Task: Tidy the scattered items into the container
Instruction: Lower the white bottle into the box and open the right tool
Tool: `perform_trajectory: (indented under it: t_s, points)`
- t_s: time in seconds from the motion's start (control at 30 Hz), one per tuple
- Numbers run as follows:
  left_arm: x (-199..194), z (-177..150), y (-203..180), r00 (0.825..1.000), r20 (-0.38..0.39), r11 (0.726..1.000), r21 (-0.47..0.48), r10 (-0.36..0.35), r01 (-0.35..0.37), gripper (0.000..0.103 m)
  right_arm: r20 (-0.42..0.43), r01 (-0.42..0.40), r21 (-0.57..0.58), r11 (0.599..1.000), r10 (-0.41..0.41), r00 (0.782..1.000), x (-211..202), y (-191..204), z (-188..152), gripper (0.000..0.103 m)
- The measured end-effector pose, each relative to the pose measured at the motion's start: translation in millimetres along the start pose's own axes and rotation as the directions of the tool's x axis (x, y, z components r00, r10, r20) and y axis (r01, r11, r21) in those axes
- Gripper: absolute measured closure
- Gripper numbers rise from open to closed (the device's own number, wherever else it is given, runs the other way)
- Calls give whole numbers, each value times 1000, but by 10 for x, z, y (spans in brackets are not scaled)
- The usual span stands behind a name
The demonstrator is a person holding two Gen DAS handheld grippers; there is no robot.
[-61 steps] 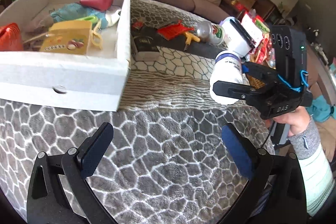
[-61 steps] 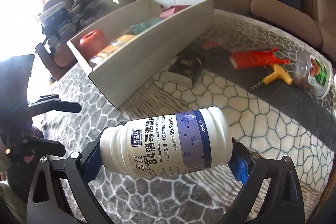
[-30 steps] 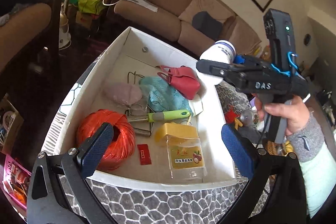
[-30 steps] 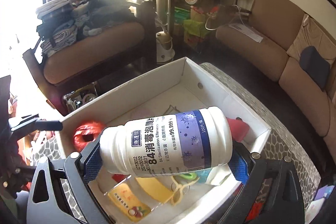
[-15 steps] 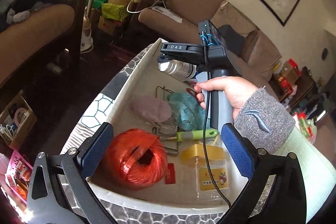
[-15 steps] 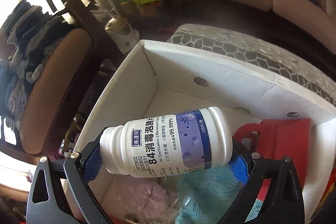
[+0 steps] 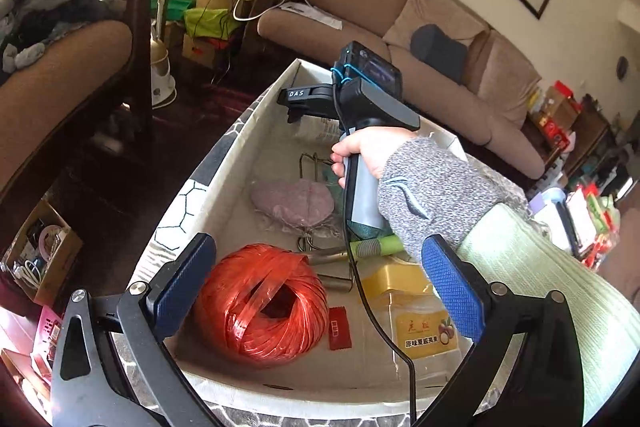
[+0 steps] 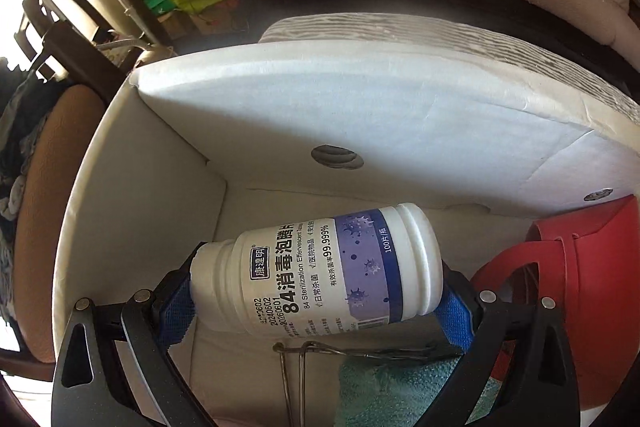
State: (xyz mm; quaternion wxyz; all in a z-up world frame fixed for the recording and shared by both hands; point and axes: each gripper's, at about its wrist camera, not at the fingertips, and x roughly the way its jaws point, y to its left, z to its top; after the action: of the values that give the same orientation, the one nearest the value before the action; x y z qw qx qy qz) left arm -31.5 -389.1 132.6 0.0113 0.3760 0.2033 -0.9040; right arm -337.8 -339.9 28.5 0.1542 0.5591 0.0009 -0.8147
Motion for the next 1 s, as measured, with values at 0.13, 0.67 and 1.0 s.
perform_trajectory:
  t_s: [0.13, 0.67, 1.0]
  points:
    - [34, -6, 19, 1000, -14, 1000, -5, 4, -4, 0, -15, 30, 4, 1000, -30, 999, 78, -26, -19, 3]
    - [32, -13, -10, 1000, -17, 1000, 12, -8, 9, 0, 106, -121, -179, 976, 141, 984, -1250, -417, -283, 3]
    - [58, -22, -88, 1000, -22, 1000, 29, 7, -6, 0, 181, -197, -239, 951, 243, 953, -1961, -825, -727, 3]
